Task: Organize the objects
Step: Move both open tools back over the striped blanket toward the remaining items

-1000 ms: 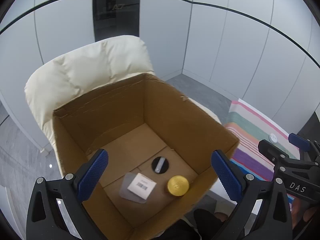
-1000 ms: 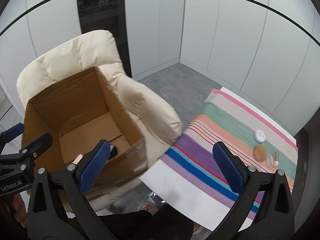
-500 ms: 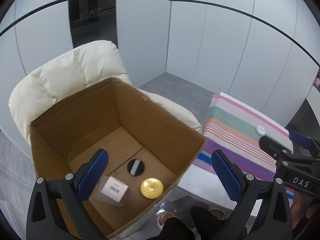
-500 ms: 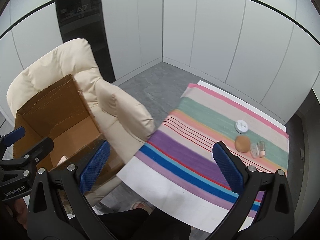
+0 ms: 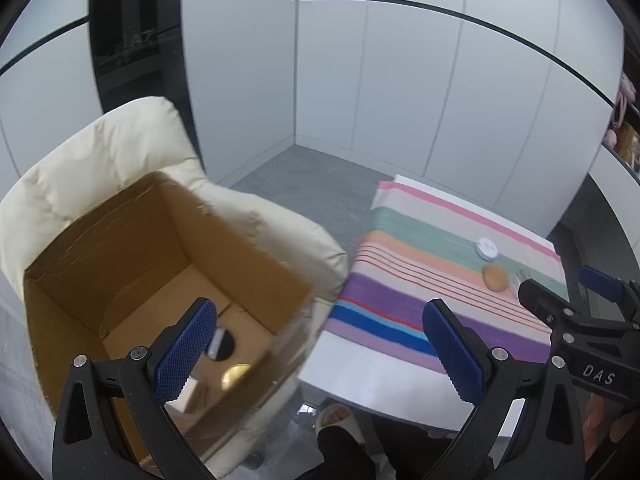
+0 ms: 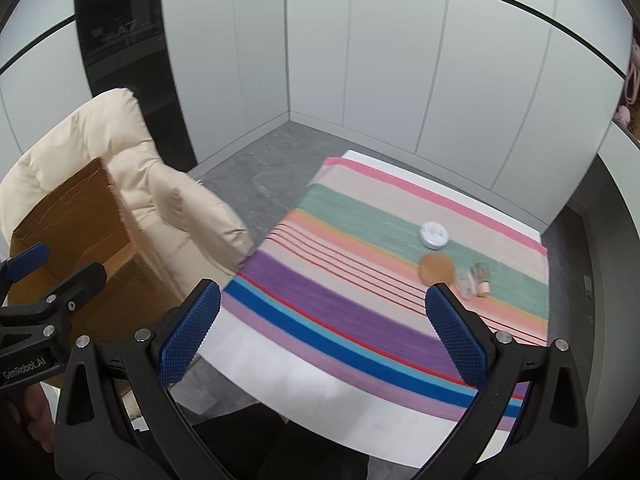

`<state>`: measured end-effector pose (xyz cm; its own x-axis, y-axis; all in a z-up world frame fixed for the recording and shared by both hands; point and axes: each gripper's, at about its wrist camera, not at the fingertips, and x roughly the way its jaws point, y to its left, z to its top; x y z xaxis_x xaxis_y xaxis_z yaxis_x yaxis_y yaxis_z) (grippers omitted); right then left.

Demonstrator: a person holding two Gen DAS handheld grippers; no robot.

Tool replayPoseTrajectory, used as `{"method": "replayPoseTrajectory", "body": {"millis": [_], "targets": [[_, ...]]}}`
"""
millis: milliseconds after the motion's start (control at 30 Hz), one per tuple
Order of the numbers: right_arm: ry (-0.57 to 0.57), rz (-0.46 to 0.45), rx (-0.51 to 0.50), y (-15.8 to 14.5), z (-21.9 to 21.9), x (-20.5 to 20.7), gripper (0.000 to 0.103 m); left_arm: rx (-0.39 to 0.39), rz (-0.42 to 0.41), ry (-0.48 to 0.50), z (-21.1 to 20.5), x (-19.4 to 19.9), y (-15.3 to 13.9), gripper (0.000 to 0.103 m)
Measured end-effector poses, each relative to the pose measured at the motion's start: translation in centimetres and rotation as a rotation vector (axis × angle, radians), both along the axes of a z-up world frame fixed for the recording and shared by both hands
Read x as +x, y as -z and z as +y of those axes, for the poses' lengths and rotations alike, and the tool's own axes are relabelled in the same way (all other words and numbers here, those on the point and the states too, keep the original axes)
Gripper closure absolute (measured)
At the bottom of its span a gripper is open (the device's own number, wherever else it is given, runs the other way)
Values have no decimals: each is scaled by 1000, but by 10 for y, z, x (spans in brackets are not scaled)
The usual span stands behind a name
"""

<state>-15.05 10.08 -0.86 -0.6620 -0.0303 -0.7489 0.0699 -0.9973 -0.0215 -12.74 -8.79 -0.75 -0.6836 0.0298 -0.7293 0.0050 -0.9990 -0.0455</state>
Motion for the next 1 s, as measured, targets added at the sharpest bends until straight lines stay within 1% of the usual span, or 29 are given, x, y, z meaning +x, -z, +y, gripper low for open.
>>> {"method": "replayPoseTrajectory", "body": {"millis": [367,733,1000], "targets": [[94,-5,-7,1,57,9,0,1,-5,93,54,-7,1,0],[195,-13,-3,3,124,29,0,7,-12,188,113,-13,4,0],[245,-25,-2,6,161,42,0,8,-10,248,151,-10,6,0]]}}
